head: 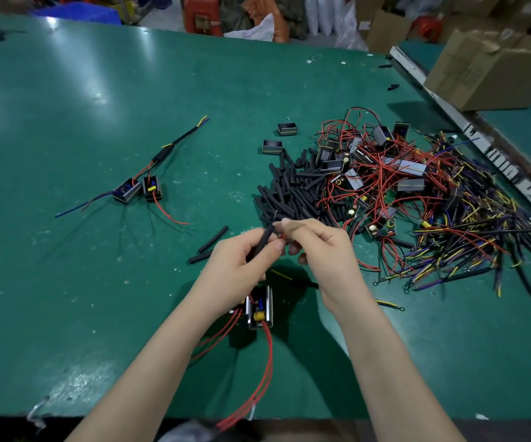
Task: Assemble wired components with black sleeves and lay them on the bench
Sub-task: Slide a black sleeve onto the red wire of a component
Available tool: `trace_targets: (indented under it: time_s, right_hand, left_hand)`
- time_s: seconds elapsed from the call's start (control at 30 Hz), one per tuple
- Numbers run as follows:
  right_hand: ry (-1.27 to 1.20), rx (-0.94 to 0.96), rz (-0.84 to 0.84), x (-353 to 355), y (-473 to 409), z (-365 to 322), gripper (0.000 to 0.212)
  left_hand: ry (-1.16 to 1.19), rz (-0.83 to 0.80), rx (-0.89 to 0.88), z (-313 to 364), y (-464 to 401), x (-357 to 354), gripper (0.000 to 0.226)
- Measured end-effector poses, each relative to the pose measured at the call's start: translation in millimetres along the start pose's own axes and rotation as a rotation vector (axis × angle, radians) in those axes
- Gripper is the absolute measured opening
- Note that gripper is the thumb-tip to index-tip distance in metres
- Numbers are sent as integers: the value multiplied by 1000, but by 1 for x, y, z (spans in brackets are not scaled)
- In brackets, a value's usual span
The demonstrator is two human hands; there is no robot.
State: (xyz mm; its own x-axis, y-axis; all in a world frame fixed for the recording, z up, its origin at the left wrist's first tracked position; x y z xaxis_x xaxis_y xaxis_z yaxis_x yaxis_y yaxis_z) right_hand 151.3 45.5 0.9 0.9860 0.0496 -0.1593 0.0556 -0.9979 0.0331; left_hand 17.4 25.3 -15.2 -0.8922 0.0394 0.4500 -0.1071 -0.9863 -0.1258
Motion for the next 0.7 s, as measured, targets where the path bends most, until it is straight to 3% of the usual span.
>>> trace_targets:
  time_s: [0.07, 0.17, 0.23, 0.3, 0.4, 0.7]
  right_hand:
    - [-48, -37, 31, -2, 1, 5, 23]
    - [80, -73, -192, 1, 0, 3, 17]
    - [120, -80, -258, 15, -5, -6, 29]
    - [137, -46, -165, 36, -12, -15, 32]
    - [172, -22, -25, 57, -19, -19, 15]
    - [477, -12, -125, 57, -19, -1, 13]
  left_hand:
    - [-15, 25, -7, 3, -2, 1, 16]
    - [47, 36, 46, -2, -1, 6, 16]
    - [121, 74, 93, -8, 2, 18, 19]
    - [198, 141, 136, -13, 3, 35, 22]
    - [243, 225, 178, -18, 3, 52, 23]
    - [196, 195, 170, -19, 4, 51, 23]
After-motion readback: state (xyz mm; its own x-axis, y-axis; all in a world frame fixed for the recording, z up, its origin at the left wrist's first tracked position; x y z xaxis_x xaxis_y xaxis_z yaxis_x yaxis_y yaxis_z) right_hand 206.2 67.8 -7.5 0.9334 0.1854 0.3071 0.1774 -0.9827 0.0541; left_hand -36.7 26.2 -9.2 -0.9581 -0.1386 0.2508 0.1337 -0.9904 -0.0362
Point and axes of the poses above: each hand's wrist, its own y-axis away from the middle knuckle, its own x-axis out of the back of the hand, z = x × y, the point moved 4 cm from there along -y, towards the middle knuckle, and after that the axes turned 8 degrees about -y, right-handed, at the moved point
